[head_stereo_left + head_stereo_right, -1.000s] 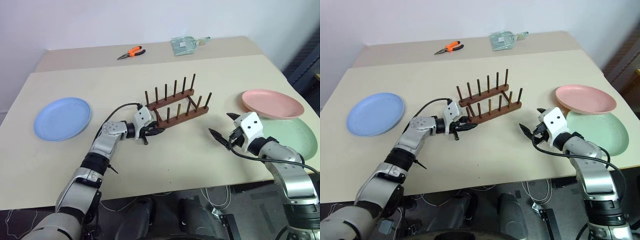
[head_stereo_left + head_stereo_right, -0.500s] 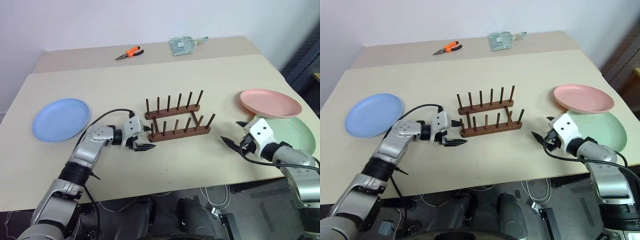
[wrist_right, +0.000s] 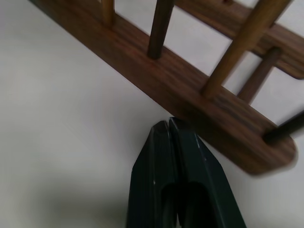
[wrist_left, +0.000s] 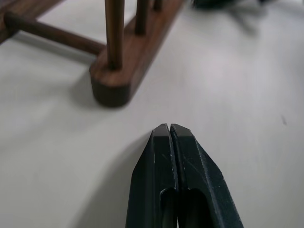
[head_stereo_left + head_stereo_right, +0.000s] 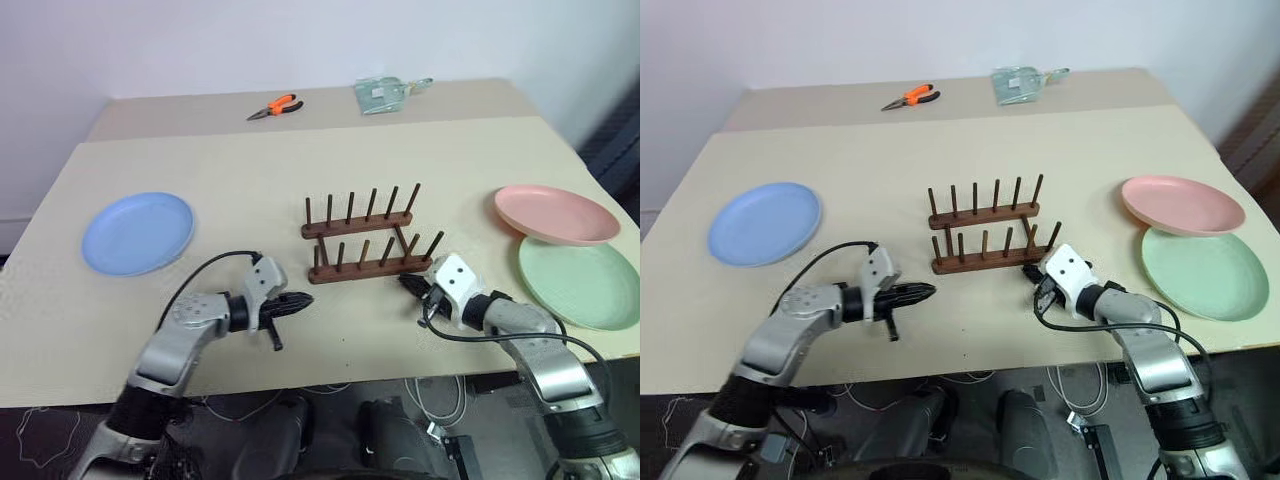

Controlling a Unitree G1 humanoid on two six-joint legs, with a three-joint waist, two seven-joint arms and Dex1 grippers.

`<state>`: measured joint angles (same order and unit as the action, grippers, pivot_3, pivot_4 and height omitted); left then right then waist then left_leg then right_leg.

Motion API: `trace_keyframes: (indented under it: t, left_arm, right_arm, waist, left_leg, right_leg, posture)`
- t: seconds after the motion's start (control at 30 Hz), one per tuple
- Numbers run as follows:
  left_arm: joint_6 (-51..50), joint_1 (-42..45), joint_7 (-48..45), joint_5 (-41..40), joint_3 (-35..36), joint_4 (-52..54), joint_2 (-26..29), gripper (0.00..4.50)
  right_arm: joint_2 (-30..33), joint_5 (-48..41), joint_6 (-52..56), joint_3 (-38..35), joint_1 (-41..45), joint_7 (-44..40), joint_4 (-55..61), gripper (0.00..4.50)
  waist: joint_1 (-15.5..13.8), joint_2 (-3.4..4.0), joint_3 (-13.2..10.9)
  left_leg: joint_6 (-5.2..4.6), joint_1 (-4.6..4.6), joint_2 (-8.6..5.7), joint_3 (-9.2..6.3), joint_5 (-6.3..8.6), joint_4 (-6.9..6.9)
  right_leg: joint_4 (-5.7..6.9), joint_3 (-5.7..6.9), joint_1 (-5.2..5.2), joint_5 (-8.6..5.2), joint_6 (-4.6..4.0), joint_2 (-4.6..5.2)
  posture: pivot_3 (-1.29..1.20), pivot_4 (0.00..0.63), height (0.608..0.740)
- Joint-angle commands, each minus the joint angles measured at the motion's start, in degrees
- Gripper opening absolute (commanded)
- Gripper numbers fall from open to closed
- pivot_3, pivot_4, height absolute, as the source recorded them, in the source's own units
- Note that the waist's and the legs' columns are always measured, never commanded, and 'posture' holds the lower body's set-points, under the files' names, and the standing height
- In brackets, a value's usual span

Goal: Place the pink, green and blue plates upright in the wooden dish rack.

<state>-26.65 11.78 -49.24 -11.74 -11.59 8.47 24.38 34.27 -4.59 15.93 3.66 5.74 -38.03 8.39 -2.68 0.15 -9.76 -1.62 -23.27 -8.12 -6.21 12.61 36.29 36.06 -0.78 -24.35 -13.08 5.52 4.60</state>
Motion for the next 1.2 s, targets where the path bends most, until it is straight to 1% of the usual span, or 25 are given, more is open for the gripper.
trace_keyframes:
  t: [0.03,0.13,0.27,0.5,0.6,0.7,0.73,0.77,0.8,0.87,0.9,0.93,0.97,1.03,1.1,1.2]
  left_arm:
    - [0.0,2.8,10.2,5.4,-1.4,-6.7,-4.7,0.03]
    - [0.7,6.5,16.8,6.4,1.1,-13.0,-8.9,0.03]
    - [2.1,10.3,20.2,6.2,2.5,-18.9,-11.2,0.03]
    - [4.9,12.5,21.7,6.3,2.5,-23.4,-11.7,0.03]
    - [5.3,12.4,21.7,6.2,2.5,-23.7,-11.5,0.03]
    - [4.9,11.0,20.9,5.7,2.4,-21.6,-11.0,0.03]
    - [4.6,10.5,20.5,5.4,2.4,-20.4,-10.8,0.0]
    - [4.5,9.7,19.5,4.7,2.4,-18.6,-10.5,0.0]
    - [4.3,8.6,18.1,3.6,2.3,-16.1,-10.0,0.0]
    - [3.6,6.8,15.7,1.8,2.4,-11.6,-8.9,0.0]
    - [3.0,5.8,14.4,0.6,2.5,-9.2,-8.3,0.0]
    - [2.5,4.9,13.3,-0.4,2.6,-7.2,-7.7,0.0]
    - [2.2,4.0,12.1,-1.4,2.6,-5.2,-7.0,0.0]
    - [1.5,2.7,9.7,-2.7,2.1,-2.0,-5.7,0.0]
    - [1.7,1.9,7.9,-2.9,1.1,-0.2,-4.8,0.0]
    - [1.5,1.7,6.7,-3.2,0.4,0.9,-4.4,0.0]
  right_arm:
    - [-2.9,3.4,-0.5,1.0,4.0,4.8,-4.7,0.0]
    - [-5.4,5.4,-1.6,1.4,8.0,7.9,-9.7,0.0]
    - [-6.9,6.4,-3.3,1.8,11.6,9.2,-14.3,0.0]
    - [-7.5,7.0,-5.5,1.5,14.6,10.0,-18.4,0.0]
    - [-7.5,7.0,-5.7,1.3,14.9,10.1,-18.8,0.0]
    - [-6.3,5.9,-5.4,0.5,13.7,8.7,-16.8,0.0]
    - [-5.2,5.8,-5.3,0.1,12.9,7.9,-15.5,0.51]
    - [-3.3,6.0,-5.4,-0.5,11.8,6.8,-13.3,0.71]
    - [-0.9,5.8,-5.4,-1.7,10.6,5.5,-10.4,1.13]
    - [3.3,4.4,-5.1,-4.1,8.6,2.7,-4.9,2.1]
    - [5.6,3.7,-4.4,-5.8,7.9,1.5,-2.2,2.7]
    - [7.5,3.1,-3.9,-7.3,7.4,0.6,-0.3,3.1]
    - [9.8,3.1,-3.4,-9.0,7.1,-0.2,1.1,3.6]
    - [14.1,4.4,-3.5,-11.3,6.6,-1.1,1.5,3.6]
    - [16.9,5.8,-4.4,-12.2,6.1,-1.4,0.6,3.6]
    - [17.7,5.4,-4.7,-13.1,5.9,-1.5,-0.7,3.6]
  waist:
    - [0.1,-0.01,0.1]
    - [0.4,-0.12,0.1]
    - [0.6,-0.15,0.2]
    - [0.8,-0.15,0.2]
    - [0.9,-0.15,0.2]
    - [1.1,-0.15,0.2]
    - [1.2,-0.15,0.2]
    - [1.2,-0.15,0.2]
    - [1.3,-0.14,0.2]
    - [1.6,-0.13,0.2]
    - [1.8,-0.13,0.2]
    - [2.0,-0.1,0.1]
    - [2.1,-0.09,0.1]
    - [2.2,-0.1,0.1]
    - [2.0,-0.13,0.1]
    - [1.9,-0.15,0.1]
  left_leg:
    - [0.0,0.05,0.0,0.0,0.0,-0.01]
    - [0.02,0.24,0.0,0.0,-0.01,0.0]
    - [0.03,0.69,0.02,0.0,-0.02,-0.1]
    - [0.03,0.8,0.02,0.0,-0.01,-0.2]
    - [0.03,0.8,0.02,-0.01,-0.01,-0.2]
    - [0.03,0.8,0.02,-0.01,-0.01,-0.21]
    - [0.03,0.8,0.02,-0.01,-0.01,-0.21]
    - [0.03,0.79,0.02,-0.01,-0.01,-0.23]
    - [0.03,0.79,0.02,-0.01,0.0,-0.26]
    - [-0.03,0.71,0.0,-0.01,0.04,-0.31]
    - [-0.06,0.67,0.0,0.0,0.08,-0.3]
    - [-0.07,0.65,0.0,0.0,0.09,-0.31]
    - [-0.07,0.59,0.0,0.0,0.09,-0.3]
    - [-0.07,0.52,0.01,0.02,0.1,-0.31]
    - [-0.07,0.43,0.02,0.01,0.1,-0.28]
    - [-0.07,0.26,0.02,0.0,0.09,-0.19]
  right_leg:
    - [0.0,0.0,0.05,-0.01,-0.01,0.0]
    - [0.01,0.0,0.46,0.0,0.01,-0.02]
    - [0.05,-0.01,0.79,-0.06,0.13,-0.06]
    - [0.04,-0.02,0.85,0.0,0.28,-0.07]
    - [0.04,-0.02,0.85,0.0,0.28,-0.07]
    - [0.03,-0.02,0.85,-0.01,0.28,-0.07]
    - [0.03,-0.02,0.85,-0.01,0.28,-0.07]
    - [0.03,-0.03,0.84,-0.01,0.28,-0.07]
    - [0.02,-0.03,0.84,-0.02,0.3,-0.06]
    - [0.01,-0.03,0.76,-0.04,0.33,-0.03]
    - [0.01,-0.03,0.72,-0.05,0.34,-0.01]
    - [-0.01,-0.03,0.71,-0.05,0.35,-0.01]
    - [-0.02,-0.04,0.66,-0.05,0.35,-0.01]
    - [-0.02,-0.06,0.58,-0.06,0.34,-0.01]
    - [-0.02,-0.04,0.53,-0.15,0.19,-0.01]
    - [-0.04,-0.02,0.43,-0.16,0.17,0.01]
  posture:
    - [0.0,0.15,0.727]
    - [0.0,0.15,0.727]
    - [0.0,0.15,0.727]
    - [0.0,0.15,0.727]
    - [0.0,0.15,0.727]
    - [0.0,0.15,0.727]
    - [0.0,0.15,0.727]
    - [0.0,0.15,0.727]
    - [0.0,0.15,0.727]
    - [0.0,0.15,0.727]
    - [0.0,0.15,0.727]
    - [0.0,0.15,0.727]
    - [0.0,0.15,0.727]
    - [0.0,0.15,0.727]
    - [0.0,0.15,0.727]
    - [0.0,0.15,0.727]
